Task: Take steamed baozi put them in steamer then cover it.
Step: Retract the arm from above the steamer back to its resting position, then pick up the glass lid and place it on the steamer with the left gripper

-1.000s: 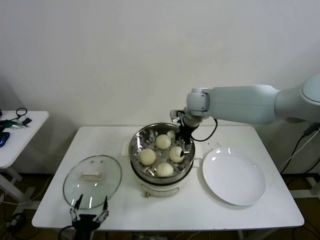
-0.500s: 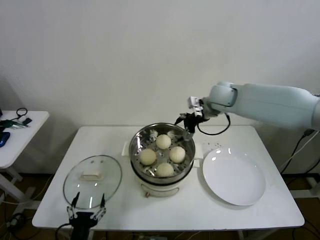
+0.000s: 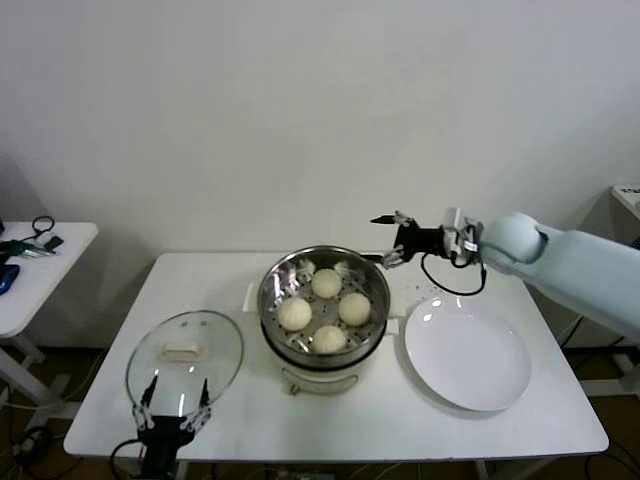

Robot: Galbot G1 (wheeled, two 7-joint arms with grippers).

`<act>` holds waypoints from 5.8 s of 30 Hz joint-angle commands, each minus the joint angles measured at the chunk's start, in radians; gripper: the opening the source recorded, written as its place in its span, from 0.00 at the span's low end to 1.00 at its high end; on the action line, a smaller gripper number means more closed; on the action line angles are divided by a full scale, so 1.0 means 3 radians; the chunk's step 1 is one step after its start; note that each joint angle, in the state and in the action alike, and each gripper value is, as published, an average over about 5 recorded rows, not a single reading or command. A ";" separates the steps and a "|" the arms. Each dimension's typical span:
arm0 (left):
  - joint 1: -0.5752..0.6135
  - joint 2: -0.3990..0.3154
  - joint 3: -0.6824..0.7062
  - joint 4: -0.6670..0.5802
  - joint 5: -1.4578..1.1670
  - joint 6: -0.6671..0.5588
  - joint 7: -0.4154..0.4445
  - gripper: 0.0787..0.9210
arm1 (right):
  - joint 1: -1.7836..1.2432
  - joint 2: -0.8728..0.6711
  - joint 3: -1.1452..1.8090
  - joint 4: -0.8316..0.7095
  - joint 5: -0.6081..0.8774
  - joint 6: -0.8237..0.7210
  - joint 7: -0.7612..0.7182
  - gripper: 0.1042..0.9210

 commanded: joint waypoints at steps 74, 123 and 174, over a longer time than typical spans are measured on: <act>-0.1592 0.0462 -0.0018 0.1854 0.4873 0.0331 -0.0394 0.88 | -0.5227 0.1258 0.5485 0.0328 -0.1587 0.0120 0.0468 0.88; -0.1494 0.0754 0.0103 0.1573 0.4185 0.0347 -0.0517 0.09 | -0.5218 0.1419 0.5493 0.0104 -0.1797 0.0294 0.0328 0.88; -0.2824 0.1010 0.2686 0.0066 0.4707 0.2744 0.1447 0.09 | -0.4635 0.1138 0.5105 -0.0304 -0.1830 0.0276 0.0301 0.88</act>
